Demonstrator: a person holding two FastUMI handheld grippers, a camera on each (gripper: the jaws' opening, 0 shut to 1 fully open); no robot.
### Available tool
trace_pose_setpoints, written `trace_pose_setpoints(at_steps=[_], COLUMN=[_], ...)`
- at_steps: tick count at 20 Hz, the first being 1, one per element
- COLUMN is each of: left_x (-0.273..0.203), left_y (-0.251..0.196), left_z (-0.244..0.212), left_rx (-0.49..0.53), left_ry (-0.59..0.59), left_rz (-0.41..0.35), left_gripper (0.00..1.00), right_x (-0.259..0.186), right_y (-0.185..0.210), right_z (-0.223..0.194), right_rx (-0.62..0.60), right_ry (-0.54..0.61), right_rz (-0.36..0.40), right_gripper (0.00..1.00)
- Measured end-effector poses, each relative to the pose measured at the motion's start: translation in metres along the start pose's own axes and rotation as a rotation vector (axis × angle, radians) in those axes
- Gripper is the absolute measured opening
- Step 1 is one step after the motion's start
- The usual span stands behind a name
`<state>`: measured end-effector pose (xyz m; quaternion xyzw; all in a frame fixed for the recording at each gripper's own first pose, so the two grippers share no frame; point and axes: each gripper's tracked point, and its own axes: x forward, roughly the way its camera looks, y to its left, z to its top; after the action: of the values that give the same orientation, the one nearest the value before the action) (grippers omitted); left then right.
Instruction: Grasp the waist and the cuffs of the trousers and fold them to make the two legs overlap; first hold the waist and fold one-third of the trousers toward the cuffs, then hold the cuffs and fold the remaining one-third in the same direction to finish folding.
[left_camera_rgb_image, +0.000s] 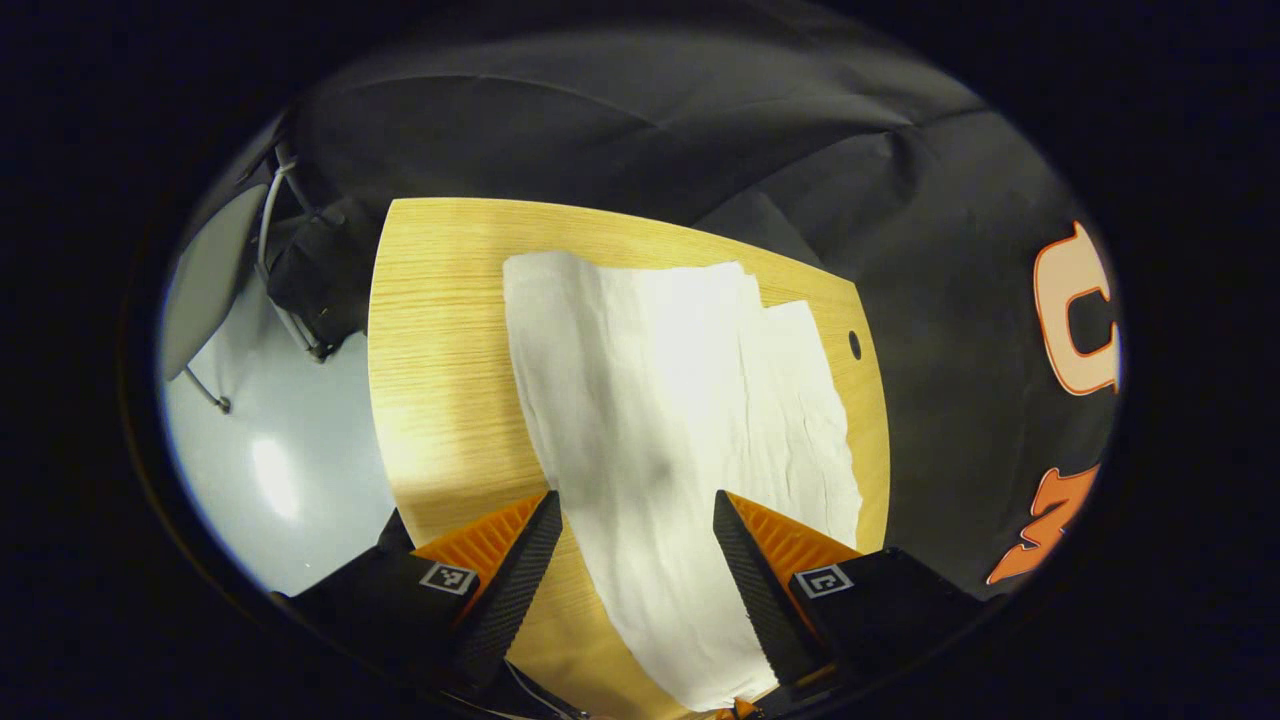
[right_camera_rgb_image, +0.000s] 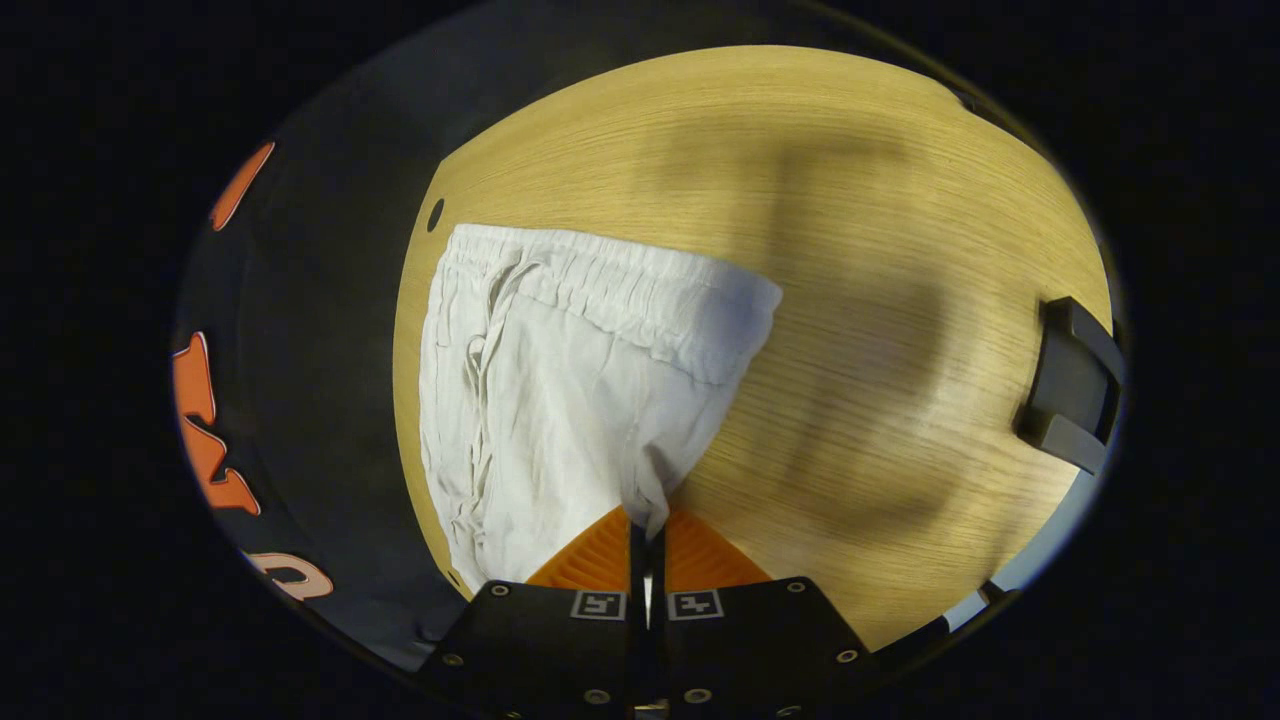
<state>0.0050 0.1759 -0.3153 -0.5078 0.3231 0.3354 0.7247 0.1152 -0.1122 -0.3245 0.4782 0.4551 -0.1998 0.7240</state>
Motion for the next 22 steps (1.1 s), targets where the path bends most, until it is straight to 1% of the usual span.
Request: trace_pose_setpoints(at_steps=[2,6,7,8,9,11,13,14,17,18,19,20,22], left_x=[0.012,0.029,0.030,0.031,0.033,0.034,0.041,0.045,0.056,0.055,0.056,0.060,0.053], left_y=[0.001,0.006,0.005,0.004,0.002,-0.005,-0.005,-0.006,-0.007,-0.008,-0.008,-0.009,-0.009], left_z=[0.001,-0.002,0.001,0.001,0.002,0.005,0.003,0.002,0.004,0.004,0.006,0.003,0.004], left_rx=[-0.007,-0.056,-0.055,-0.043,-0.034,-0.034,-0.018,-0.020,-0.040,-0.042,-0.045,-0.038,0.005], left_ry=[0.008,0.034,0.034,0.033,0.037,0.039,0.058,0.064,0.070,0.076,0.077,0.084,0.108], left_rz=[0.013,0.041,0.048,0.050,0.047,0.027,0.043,0.050,0.049,0.043,0.037,0.037,0.031], left_gripper=[1.00,1.00,1.00,0.96,0.99,0.98,0.99,0.92,0.33,0.31,0.16,0.10,0.09], right_x=[0.000,-0.001,0.000,0.001,0.001,0.000,0.000,0.001,0.000,0.000,0.000,0.000,-0.002], right_y=[0.000,0.000,0.000,0.000,0.000,0.000,0.001,0.001,0.001,0.001,0.001,0.001,0.003], right_z=[0.000,0.001,0.001,0.001,0.001,0.002,0.002,0.002,0.002,0.003,0.003,0.003,0.003], right_rx=[0.000,0.017,0.022,0.025,0.025,0.026,0.022,0.020,0.015,0.010,0.002,-0.005,-0.020], right_ry=[-0.002,0.003,0.003,0.003,0.004,0.003,0.002,0.004,0.005,0.003,0.001,-0.004,-0.012], right_rz=[-0.003,-0.001,-0.001,0.000,0.000,0.000,-0.001,0.000,-0.003,-0.004,-0.006,-0.009,-0.009], right_gripper=[0.01,0.01,0.01,0.01,0.01,0.01,0.01,0.01,0.01,0.01,0.01,0.01,0.01])
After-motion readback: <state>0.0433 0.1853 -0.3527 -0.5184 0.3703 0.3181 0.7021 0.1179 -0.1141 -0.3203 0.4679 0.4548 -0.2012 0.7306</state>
